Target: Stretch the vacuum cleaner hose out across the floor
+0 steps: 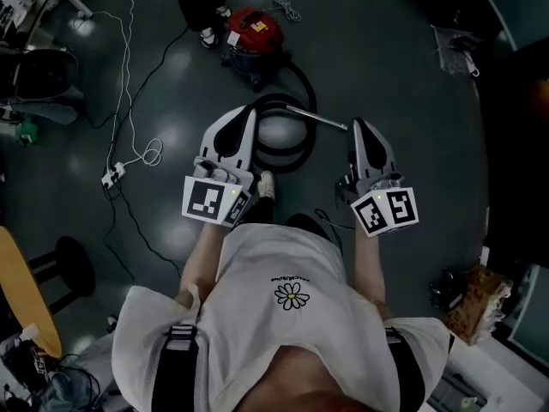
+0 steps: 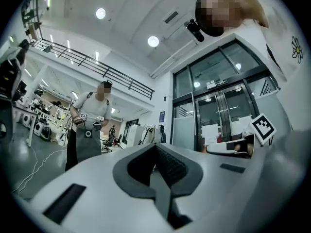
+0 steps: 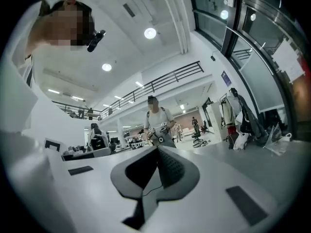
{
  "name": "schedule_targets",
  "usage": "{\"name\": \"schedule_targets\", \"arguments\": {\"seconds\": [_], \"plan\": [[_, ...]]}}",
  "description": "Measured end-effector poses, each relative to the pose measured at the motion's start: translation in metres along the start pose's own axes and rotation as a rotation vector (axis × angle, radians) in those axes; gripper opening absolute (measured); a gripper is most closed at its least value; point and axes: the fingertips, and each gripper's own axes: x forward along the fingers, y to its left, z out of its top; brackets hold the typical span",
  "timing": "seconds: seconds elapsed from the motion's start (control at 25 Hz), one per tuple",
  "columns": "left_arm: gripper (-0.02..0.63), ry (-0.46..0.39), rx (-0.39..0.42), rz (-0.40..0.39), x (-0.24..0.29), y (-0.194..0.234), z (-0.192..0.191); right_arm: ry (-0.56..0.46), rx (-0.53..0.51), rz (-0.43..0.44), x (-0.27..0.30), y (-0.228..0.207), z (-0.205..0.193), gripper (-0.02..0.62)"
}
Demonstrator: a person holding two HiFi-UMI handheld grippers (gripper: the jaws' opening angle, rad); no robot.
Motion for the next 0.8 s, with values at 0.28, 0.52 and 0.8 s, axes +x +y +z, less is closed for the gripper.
{"name": "schedule_targets", "arguments": {"seconds": [0.28,0.52,0.8], "plan": [[0.005,0.060,-0.027,0.038,0.089,0.042,-0.022,0.035,0.028,-0.026,0.069,-0.063,-0.005,0.012],[0.005,0.087,-0.041,0.117,0.128,0.071,-0.053,0.129,0.080,0.102,0.105,-0.103,-0.031,0.014],[0.168,0.182,-0.056,0.041,0.226,0.105,-0.191,0.416,-0.371,0.236,0.186,-0.183,-0.153,0.304]]}}
